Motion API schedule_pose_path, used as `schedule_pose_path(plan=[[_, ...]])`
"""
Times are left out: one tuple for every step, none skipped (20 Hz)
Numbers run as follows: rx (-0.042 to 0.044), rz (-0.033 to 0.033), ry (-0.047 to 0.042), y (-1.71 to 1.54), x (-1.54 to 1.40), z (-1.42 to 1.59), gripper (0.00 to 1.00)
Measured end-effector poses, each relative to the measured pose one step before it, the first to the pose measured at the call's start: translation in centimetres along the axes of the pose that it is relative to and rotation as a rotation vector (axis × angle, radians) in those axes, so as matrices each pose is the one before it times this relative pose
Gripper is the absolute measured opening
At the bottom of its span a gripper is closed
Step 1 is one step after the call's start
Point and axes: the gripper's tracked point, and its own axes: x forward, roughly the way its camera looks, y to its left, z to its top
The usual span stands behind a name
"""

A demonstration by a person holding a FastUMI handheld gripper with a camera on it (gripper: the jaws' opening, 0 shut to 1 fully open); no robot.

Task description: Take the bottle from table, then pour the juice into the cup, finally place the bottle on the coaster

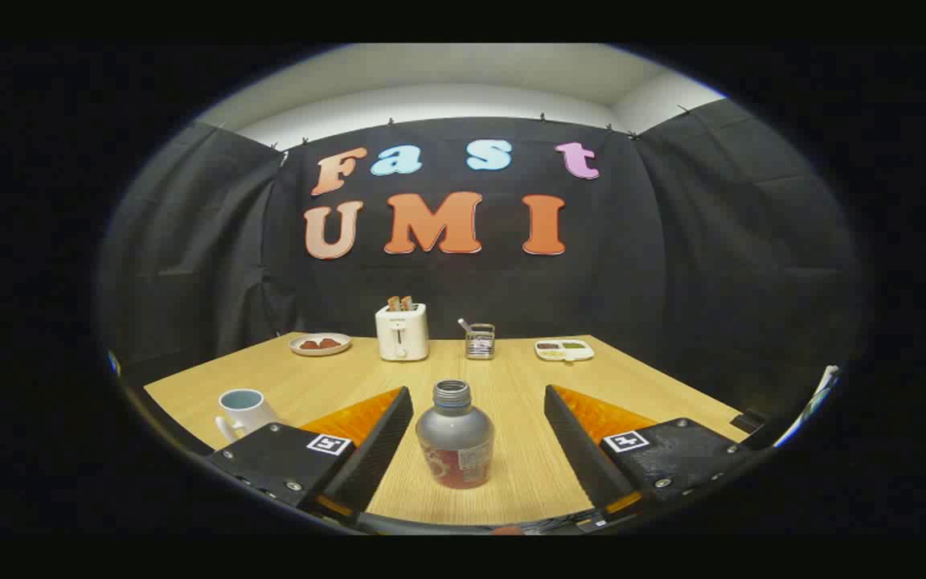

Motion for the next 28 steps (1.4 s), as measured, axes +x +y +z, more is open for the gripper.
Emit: schedule_pose_path(plan=[[-0.00096, 0.00145, -0.00282, 0.051, -0.029, -0.012, 0.98], [0.00142, 0.00309, -0.00214, 0.068, -0.056, 0.090, 0.98], [0.00422, 0.00368, -0.00160, 0.091, 0.035, 0.044, 0.98], [0.00578, 0.00341, -0.00100, 0.058, 0.032, 0.107, 0.98], [0.00358, 0.00170, -0.00025, 0.104, -0.007, -0.093, 0.98], [0.00037, 0.00019, 0.00006, -0.010, 0.034, 0.015, 0.98], [-0.00189, 0.00007, 0.00063, 0.051, 0.044, -0.084, 0.98], [-0.00191, 0.00119, 0.00178, 0.031, 0.008, -0.038, 0.98], [-0.00259, 0.00208, -0.00013, 0.127, -0.045, -0.048, 0.98], [-0.00286, 0.00173, 0.00145, 0.099, 0.038, -0.011, 0.98], [-0.00309, 0.00267, 0.00128, 0.087, -0.043, -0.032, 0.98], [-0.00275, 0.00282, 0.00010, 0.077, 0.014, 0.025, 0.98], [-0.00251, 0.00257, 0.00067, 0.138, 0.028, -0.099, 0.98], [-0.00217, 0.00308, 0.00132, 0.072, -0.010, 0.019, 0.98], [-0.00141, 0.00147, 0.00350, 0.067, 0.045, -0.200, 0.98], [-0.00131, 0.00147, 0.00310, 0.069, -0.030, -0.134, 0.98], [-0.00068, 0.00038, 0.00322, 0.058, 0.029, -0.074, 0.98], [-0.00068, 0.00060, 0.00174, 0.062, 0.054, -0.018, 0.98], [-0.00022, 0.00176, 0.00022, -0.058, -0.018, -0.023, 0.98], [0.00029, 0.00278, -0.00141, 0.034, -0.021, -0.034, 0.98], [0.00081, 0.00098, -0.00045, 0.078, 0.059, 0.035, 0.98], [0.00161, -0.00065, 0.00088, -0.052, 0.066, -0.018, 0.98], [0.00189, -0.00080, 0.00067, -0.064, -0.020, -0.029, 0.98], [0.00242, -0.00047, -0.00002, -0.098, 0.058, -0.013, 0.98], [0.00140, 0.00088, 0.00047, 0.013, 0.018, -0.111, 0.98], [0.00010, 0.00169, 0.00357, -0.026, 0.058, -0.156, 0.98], [-0.00080, 0.00048, 0.00556, 0.039, 0.178, -0.307, 0.98], [-0.00119, -0.00003, 0.00645, -0.037, 0.119, -0.303, 0.98]])
